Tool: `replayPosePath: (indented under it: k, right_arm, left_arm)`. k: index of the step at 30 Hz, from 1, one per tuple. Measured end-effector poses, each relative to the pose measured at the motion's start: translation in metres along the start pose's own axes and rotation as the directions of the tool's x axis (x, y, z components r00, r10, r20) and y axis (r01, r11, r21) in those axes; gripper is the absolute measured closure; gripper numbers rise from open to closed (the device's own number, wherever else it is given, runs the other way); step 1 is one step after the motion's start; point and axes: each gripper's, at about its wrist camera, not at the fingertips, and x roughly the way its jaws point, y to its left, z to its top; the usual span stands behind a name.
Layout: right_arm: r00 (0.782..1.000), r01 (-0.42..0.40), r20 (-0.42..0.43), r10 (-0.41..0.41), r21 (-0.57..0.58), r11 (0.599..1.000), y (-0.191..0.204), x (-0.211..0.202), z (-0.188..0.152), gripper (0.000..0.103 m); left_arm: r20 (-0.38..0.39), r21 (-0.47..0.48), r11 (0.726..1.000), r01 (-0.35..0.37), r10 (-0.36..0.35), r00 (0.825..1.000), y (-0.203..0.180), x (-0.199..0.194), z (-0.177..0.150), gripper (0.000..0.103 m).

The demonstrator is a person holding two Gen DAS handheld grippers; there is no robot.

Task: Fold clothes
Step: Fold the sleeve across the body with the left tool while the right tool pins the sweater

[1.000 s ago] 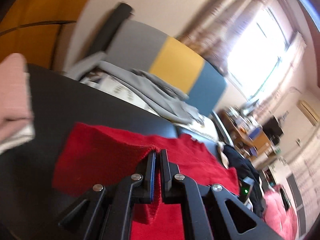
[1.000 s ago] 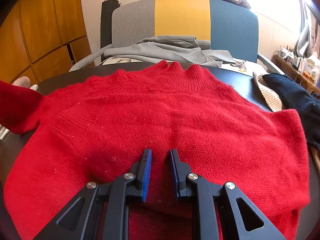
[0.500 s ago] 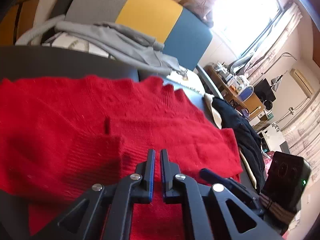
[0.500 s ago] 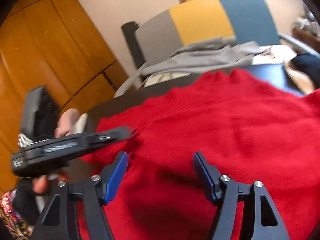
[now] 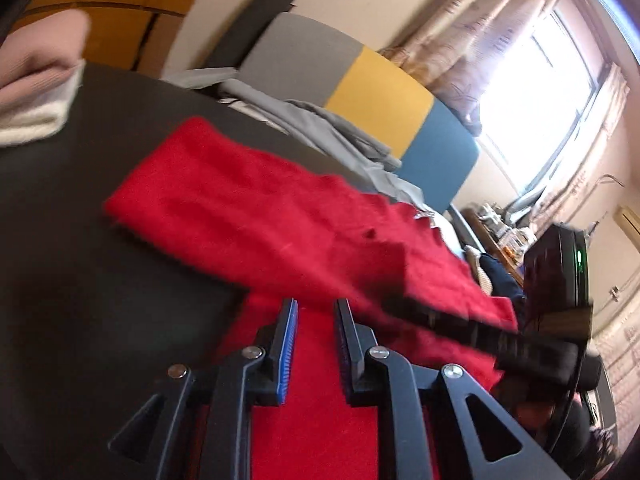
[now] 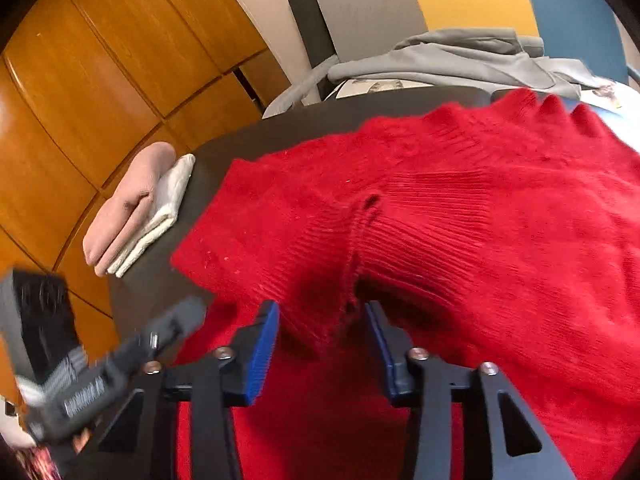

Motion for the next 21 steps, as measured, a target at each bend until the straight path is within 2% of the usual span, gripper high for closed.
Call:
replayPosePath:
  k: [1, 2, 5, 6, 8, 10, 13, 16, 18, 21]
  right_arm:
    - [1.000, 0.004, -0.004, -0.004, -0.004, 1.000, 0.002, 0.002, 0.002, 0.072]
    - [1.000, 0.009, -0.007, -0.009, -0.008, 1.000, 0.004, 0.005, 0.004, 0.084]
    - [1.000, 0.022, -0.018, -0.022, -0.020, 1.000, 0.010, 0.012, 0.009, 0.094]
    - [0.999, 0.029, -0.014, -0.029, -0.027, 0.999, 0.012, 0.012, 0.011, 0.094]
    - [0.998, 0.047, 0.051, -0.046, -0.037, 0.998, 0.012, -0.010, 0.020, 0.095]
    - [0.989, 0.056, 0.136, -0.053, -0.016, 0.998, 0.005, -0.041, 0.032, 0.095]
    - [0.973, 0.066, 0.220, -0.066, 0.005, 0.998, -0.006, -0.079, 0.051, 0.096]
    - [0.952, 0.101, 0.289, -0.101, 0.014, 0.995, -0.019, -0.115, 0.065, 0.096]
    - [0.938, 0.120, 0.323, -0.123, 0.029, 0.992, -0.028, -0.135, 0.069, 0.096]
    - [0.901, 0.192, 0.385, -0.200, 0.060, 0.980, -0.044, -0.168, 0.069, 0.096]
  left_arm:
    - [-0.004, -0.010, 1.000, 0.001, -0.001, 1.000, 0.003, 0.001, -0.004, 0.086]
    - [-0.014, -0.013, 1.000, -0.003, 0.003, 1.000, 0.004, 0.003, -0.007, 0.086]
    - [-0.044, 0.004, 1.000, -0.017, 0.018, 0.999, 0.007, 0.005, -0.010, 0.086]
    - [-0.048, 0.019, 1.000, -0.014, 0.015, 0.999, 0.005, 0.005, -0.010, 0.086]
    - [-0.059, 0.053, 0.999, -0.008, 0.011, 0.998, -0.002, 0.006, -0.008, 0.085]
    - [-0.078, 0.094, 0.996, -0.006, 0.014, 0.997, -0.013, 0.012, -0.004, 0.086]
    - [-0.142, 0.165, 0.986, -0.005, 0.029, 0.989, -0.036, 0.034, 0.005, 0.085]
    - [-0.197, 0.238, 0.971, -0.032, 0.080, 0.977, -0.054, 0.065, 0.019, 0.085]
    - [-0.196, 0.257, 0.965, -0.056, 0.109, 0.975, -0.059, 0.081, 0.029, 0.085]
    - [-0.183, 0.243, 0.964, -0.105, 0.152, 0.971, -0.057, 0.097, 0.044, 0.085]
